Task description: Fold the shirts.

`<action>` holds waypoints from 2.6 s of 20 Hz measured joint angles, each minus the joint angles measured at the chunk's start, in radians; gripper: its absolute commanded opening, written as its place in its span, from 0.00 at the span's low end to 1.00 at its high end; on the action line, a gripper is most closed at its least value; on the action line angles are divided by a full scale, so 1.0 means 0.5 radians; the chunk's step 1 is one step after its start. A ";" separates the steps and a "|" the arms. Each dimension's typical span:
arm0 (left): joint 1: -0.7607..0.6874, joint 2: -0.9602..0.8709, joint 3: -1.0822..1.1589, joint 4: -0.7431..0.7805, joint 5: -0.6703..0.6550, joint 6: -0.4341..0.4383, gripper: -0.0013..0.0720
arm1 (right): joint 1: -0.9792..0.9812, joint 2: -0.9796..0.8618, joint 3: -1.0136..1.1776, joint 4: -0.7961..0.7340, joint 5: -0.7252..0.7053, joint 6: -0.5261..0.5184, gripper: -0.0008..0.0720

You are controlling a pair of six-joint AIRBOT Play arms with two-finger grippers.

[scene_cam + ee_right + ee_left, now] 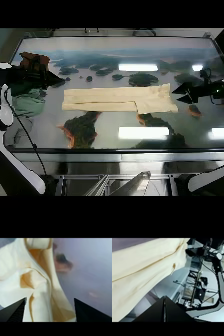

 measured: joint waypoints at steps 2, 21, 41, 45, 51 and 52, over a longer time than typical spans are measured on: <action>-0.066 0.008 0.000 -0.002 0.025 0.015 0.01 | 0.065 -0.042 0.013 0.000 0.033 0.013 0.94; -1.379 -0.073 -0.155 0.732 0.731 -0.018 0.01 | 0.221 0.117 0.025 0.137 0.320 -0.207 0.04; -0.980 0.957 -0.552 0.455 0.626 0.295 0.05 | 0.811 0.689 0.074 0.290 0.240 0.088 0.04; -0.784 1.210 -1.013 0.433 0.657 0.462 0.05 | 1.434 0.400 0.180 0.314 -0.281 0.193 0.50; -0.584 1.450 -1.505 0.092 0.631 0.723 0.04 | 1.913 -0.006 0.462 0.598 -0.555 0.014 0.65; -0.532 1.505 -1.543 0.016 0.611 0.763 0.05 | 1.896 0.003 0.489 0.627 -0.484 -0.017 0.56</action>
